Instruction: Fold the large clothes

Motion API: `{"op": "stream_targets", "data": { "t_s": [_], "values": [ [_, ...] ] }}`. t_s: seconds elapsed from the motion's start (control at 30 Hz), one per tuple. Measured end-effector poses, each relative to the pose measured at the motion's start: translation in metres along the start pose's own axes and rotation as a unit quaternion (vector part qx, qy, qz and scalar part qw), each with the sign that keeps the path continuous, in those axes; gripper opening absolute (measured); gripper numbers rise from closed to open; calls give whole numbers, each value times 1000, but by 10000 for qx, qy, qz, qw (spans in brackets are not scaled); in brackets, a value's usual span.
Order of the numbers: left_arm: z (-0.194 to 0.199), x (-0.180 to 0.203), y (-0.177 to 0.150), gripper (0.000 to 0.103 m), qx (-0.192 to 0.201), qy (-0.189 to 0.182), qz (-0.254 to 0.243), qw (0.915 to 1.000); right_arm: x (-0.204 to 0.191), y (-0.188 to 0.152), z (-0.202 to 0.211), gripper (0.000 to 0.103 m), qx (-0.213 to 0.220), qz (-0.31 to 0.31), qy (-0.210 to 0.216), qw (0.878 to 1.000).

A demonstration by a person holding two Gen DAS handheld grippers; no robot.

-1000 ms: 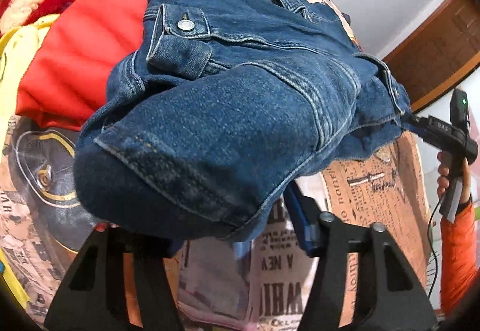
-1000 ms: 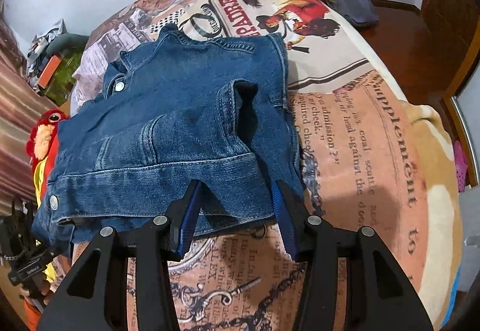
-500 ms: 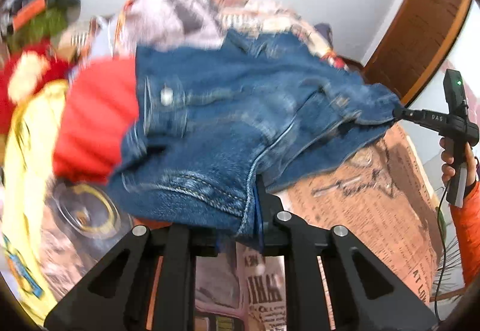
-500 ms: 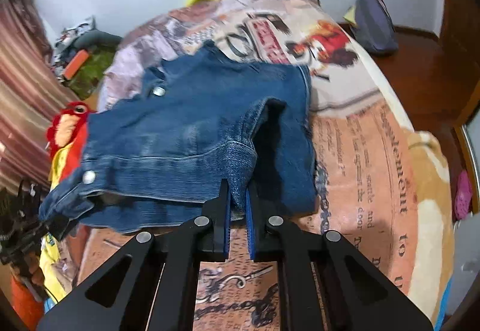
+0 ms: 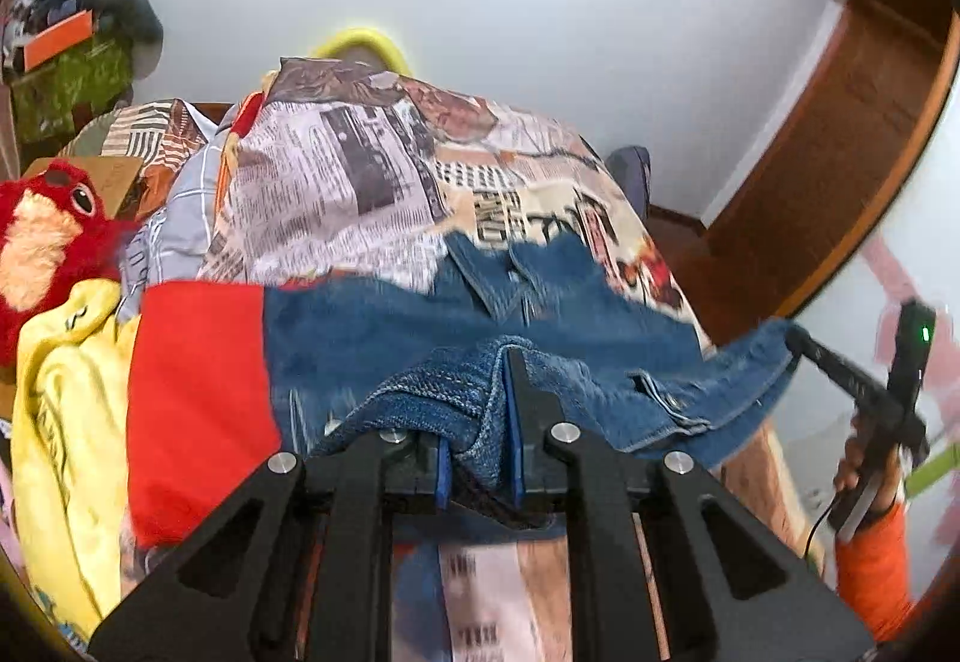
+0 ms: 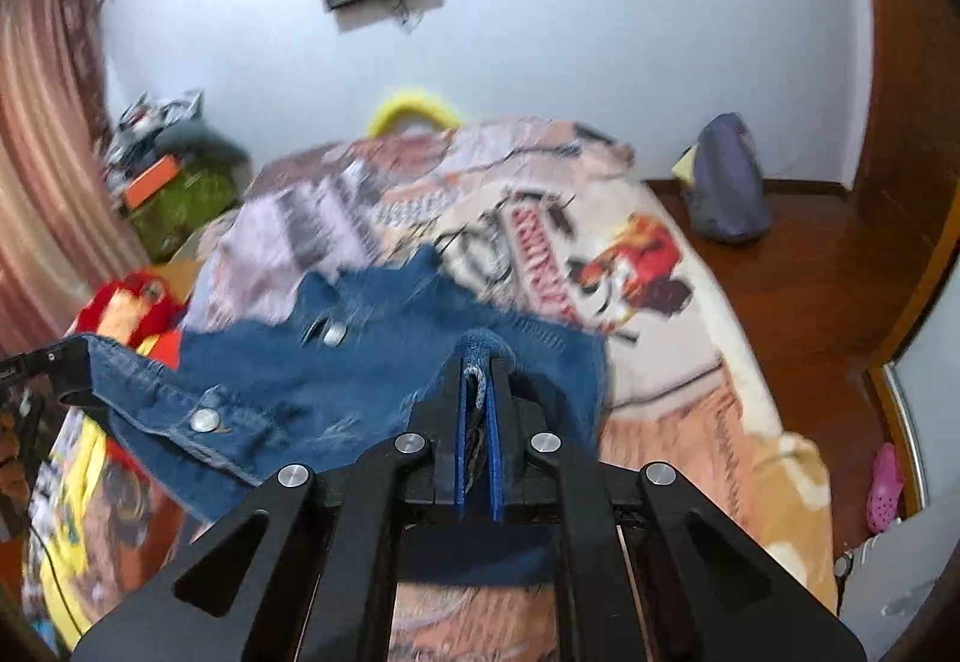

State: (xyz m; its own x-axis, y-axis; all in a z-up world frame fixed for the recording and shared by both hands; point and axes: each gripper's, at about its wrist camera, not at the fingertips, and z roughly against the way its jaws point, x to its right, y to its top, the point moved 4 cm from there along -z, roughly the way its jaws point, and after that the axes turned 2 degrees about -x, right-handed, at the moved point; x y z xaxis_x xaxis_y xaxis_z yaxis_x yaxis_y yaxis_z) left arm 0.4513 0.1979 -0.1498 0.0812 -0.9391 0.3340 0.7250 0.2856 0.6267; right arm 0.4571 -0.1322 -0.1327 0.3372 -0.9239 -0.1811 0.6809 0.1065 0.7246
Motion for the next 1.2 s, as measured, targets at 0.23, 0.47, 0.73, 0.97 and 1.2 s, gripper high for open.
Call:
{"op": "stream_targets", "data": {
  "t_s": [0.23, 0.47, 0.73, 0.97, 1.2],
  "values": [
    [-76, -35, 35, 14, -418, 97, 562, 9975, 17, 16, -47, 5, -158, -230, -290, 9992],
    [-148, -77, 16, 15, -1128, 203, 932, 9890, 32, 0, -95, 6, -489, -534, -379, 9967],
    [-147, -76, 6, 18, -1277, 43, 523, 9904, 35, -10, -104, 20, -727, -434, -657, 9942],
    [-110, -56, 8, 41, -1140, 142, -54, 9934, 22, -6, -63, 37, -665, -126, -655, 9956],
    [-67, -59, 9, 61, -522, 1037, -455, 9922, -4, -21, -37, 38, -781, 475, -616, 9939]
  ]
}}
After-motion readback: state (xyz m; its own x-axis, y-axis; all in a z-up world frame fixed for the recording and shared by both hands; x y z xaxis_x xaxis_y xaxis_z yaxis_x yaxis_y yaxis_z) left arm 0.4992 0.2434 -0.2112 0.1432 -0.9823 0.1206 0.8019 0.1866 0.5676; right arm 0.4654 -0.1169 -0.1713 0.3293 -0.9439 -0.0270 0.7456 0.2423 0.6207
